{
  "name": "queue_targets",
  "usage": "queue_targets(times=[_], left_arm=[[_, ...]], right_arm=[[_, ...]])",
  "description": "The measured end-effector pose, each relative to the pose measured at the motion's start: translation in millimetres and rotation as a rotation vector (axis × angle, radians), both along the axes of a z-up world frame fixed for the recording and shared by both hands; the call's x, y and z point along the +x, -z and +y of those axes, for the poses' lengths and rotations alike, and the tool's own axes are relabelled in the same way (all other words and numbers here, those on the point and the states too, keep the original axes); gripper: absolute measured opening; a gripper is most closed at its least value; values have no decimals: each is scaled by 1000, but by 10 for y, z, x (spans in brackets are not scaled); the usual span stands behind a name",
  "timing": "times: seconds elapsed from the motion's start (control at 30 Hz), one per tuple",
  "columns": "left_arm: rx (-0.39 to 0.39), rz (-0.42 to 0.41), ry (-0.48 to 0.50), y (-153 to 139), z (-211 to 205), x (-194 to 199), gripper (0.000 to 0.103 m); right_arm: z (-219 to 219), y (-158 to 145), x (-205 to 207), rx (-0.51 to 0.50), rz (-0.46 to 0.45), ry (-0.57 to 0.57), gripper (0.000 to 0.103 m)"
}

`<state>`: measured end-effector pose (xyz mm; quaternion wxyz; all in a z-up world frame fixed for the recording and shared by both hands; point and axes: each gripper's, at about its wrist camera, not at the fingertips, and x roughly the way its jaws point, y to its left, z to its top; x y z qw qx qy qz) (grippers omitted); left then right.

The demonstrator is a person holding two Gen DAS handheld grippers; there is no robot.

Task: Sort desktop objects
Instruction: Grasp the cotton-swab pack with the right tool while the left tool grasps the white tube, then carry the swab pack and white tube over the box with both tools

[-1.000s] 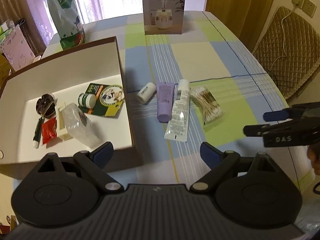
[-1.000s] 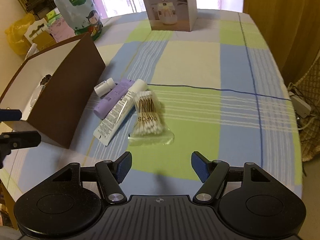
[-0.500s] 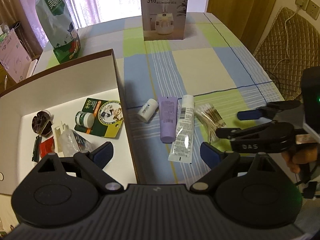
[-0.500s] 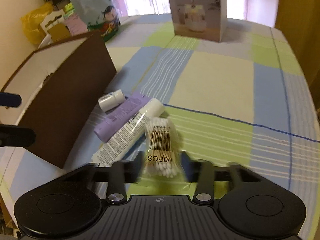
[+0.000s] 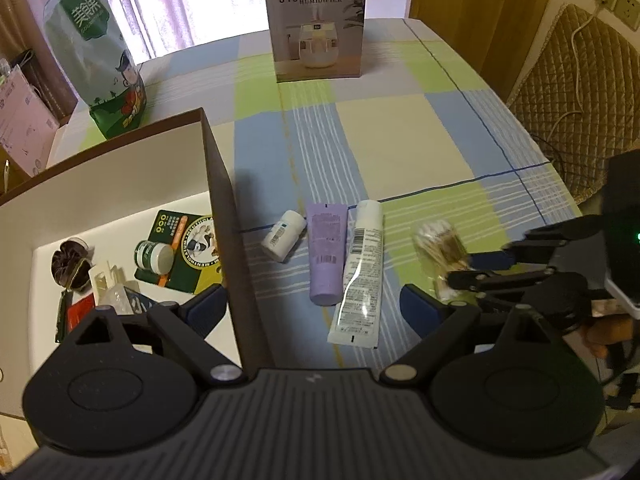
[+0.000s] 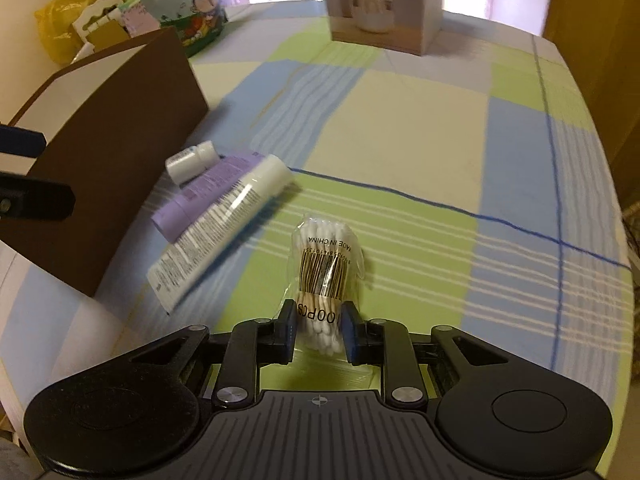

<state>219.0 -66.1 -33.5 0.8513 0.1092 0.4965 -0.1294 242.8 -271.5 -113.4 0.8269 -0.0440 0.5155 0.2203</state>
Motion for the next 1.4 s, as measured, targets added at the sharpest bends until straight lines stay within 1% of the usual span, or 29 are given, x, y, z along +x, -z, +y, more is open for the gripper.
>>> queue_targets(times=[0.07, 0.33, 0.47, 0.57, 0.63, 0.7, 0.77, 0.9, 0.93, 0.97, 1.0, 1.07, 1.1, 1.17, 1.23, 1.27, 1.3, 1.33, 1.37, 1.4], left_arm=[[10, -6, 2, -1, -28, 19, 91], [-5, -18, 72, 45, -235, -5, 90], [-13, -23, 108, 68, -339, -18, 80], [1, -16, 131, 216, -448, 54, 78], [10, -11, 147, 319, -521, 104, 73], [19, -4, 153, 429, -588, 179, 65], [25, 3, 147, 544, -642, 284, 64], [31, 31, 144, 784, -726, 492, 53], [38, 38, 147, 843, -744, 521, 52], [47, 45, 149, 903, -761, 548, 48], [60, 22, 161, 940, -787, 539, 44], [89, 1, 189, 976, -827, 498, 41], [87, 19, 191, 992, -826, 474, 34], [79, 63, 193, 1024, -820, 425, 29], [99, 55, 214, 1034, -820, 282, 29], [79, 61, 198, 1033, -788, 267, 30], [55, 68, 177, 1031, -750, 262, 31], [31, 75, 156, 1029, -713, 256, 34], [7, 82, 135, 1028, -676, 251, 41], [8, 79, 127, 1035, -671, 270, 44]], right_arm=[[-74, -3, -24, 1, 4, 14, 26], [-341, -25, -143, -1, 19, 54, 26], [-511, -48, -208, -3, 25, 80, 26], [-623, -59, -244, -5, 29, 100, 26], [-685, -64, -261, -5, 31, 113, 26], [-741, -65, -270, -3, 33, 129, 26], [-779, -69, -274, -2, 33, 142, 26], [-819, -76, -289, -2, 31, 155, 26], [-826, -77, -294, -3, 30, 158, 26], [-833, -78, -298, -3, 27, 160, 26], [-841, -80, -301, -4, 24, 160, 26], [-858, -87, -308, -3, 17, 161, 26], [-866, -97, -310, 1, 15, 163, 26], [-875, -118, -309, 14, 15, 165, 27], [-873, -142, -308, 23, 7, 168, 27], [-868, -148, -304, 26, 1, 167, 27], [-861, -154, -299, 29, -6, 168, 40], [-851, -154, -292, 25, -15, 174, 59], [-840, -162, -289, 22, -36, 185, 91], [-829, -181, -292, 29, -66, 189, 90]])
